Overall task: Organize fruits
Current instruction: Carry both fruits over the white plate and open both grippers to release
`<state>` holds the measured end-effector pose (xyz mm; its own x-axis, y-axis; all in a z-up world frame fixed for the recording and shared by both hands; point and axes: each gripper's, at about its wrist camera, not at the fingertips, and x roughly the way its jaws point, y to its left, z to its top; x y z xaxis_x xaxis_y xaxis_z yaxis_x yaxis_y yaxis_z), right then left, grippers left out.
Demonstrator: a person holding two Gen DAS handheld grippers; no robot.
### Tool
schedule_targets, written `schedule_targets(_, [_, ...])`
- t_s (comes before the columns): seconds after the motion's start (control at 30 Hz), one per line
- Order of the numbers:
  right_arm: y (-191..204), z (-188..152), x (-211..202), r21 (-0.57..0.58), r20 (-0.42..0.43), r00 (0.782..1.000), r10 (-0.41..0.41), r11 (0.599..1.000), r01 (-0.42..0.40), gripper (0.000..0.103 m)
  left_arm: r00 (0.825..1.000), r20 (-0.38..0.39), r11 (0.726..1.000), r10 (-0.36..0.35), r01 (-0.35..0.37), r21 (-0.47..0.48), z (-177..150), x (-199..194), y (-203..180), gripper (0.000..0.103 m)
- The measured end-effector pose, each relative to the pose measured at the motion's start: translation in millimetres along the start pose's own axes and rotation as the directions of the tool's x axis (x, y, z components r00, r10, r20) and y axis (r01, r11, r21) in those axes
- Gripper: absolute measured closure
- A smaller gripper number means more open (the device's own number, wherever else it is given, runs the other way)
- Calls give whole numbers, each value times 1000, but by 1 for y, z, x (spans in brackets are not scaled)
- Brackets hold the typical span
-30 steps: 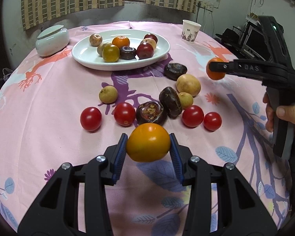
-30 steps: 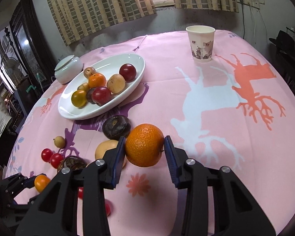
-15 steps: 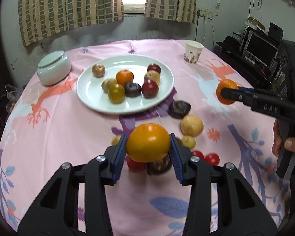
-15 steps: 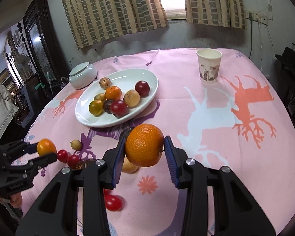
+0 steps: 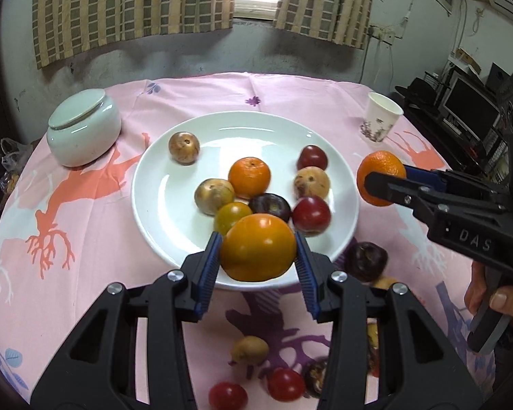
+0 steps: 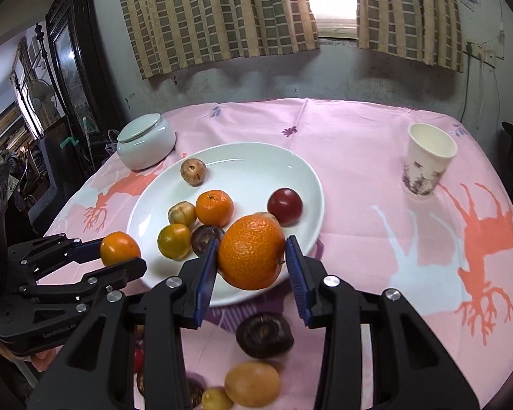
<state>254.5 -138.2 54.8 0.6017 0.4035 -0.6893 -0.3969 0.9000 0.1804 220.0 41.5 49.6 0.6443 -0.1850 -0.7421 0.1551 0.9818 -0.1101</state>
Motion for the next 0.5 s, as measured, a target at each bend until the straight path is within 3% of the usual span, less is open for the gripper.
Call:
schedule_targets(0.27, [2, -1, 35, 10, -57, 998, -19, 1000, 19, 63, 1000, -14, 1000, -4, 3, -19, 5, 24, 9, 60])
schedule_targets(0.47, [0, 8, 49, 61, -43, 999, -15, 998, 17, 62, 1000, -2, 1000, 23, -23, -18, 12, 37, 7, 59])
schedule_targets(0.5, [0, 10, 49, 76, -30, 1000, -4, 997, 6, 62, 1000, 5, 999, 29, -29, -23, 13, 36, 7, 50])
